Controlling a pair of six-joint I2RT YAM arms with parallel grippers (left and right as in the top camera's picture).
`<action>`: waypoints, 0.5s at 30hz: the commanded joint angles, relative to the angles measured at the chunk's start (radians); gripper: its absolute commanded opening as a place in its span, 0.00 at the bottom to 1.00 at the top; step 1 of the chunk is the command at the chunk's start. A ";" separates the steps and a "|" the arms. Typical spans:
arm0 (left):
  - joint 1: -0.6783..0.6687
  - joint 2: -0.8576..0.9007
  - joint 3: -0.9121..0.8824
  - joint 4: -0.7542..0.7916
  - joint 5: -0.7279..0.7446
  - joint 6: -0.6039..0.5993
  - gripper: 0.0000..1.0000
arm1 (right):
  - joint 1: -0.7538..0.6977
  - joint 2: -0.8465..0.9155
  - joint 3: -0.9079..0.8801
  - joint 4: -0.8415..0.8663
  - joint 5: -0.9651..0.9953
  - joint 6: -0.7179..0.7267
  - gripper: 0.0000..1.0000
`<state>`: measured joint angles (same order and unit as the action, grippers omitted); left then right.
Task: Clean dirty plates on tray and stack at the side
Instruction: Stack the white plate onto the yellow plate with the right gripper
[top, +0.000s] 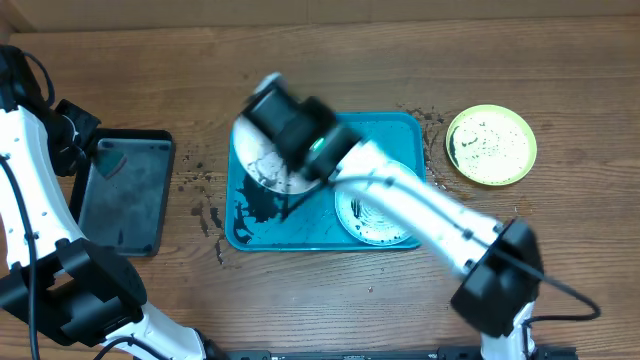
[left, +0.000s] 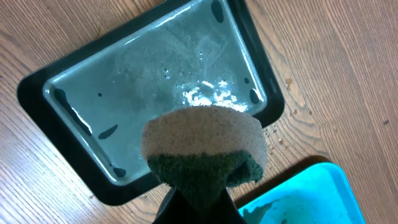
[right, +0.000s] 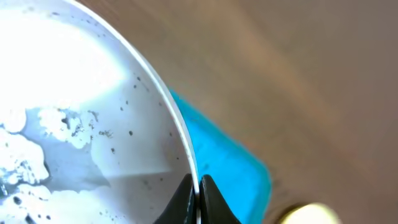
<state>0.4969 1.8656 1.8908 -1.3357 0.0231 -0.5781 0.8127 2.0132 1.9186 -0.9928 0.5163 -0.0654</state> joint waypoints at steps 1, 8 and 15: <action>-0.009 0.006 -0.003 0.002 0.005 -0.002 0.04 | -0.213 -0.035 0.015 -0.052 -0.334 0.291 0.04; -0.009 0.006 -0.003 0.005 0.004 -0.002 0.04 | -0.787 -0.035 0.012 -0.310 -0.556 0.508 0.04; -0.016 0.006 -0.003 0.010 0.005 -0.002 0.04 | -1.110 -0.035 -0.104 -0.339 -0.551 0.401 0.04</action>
<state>0.4904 1.8656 1.8908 -1.3293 0.0235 -0.5781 -0.2508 2.0109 1.8870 -1.3441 -0.0051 0.3634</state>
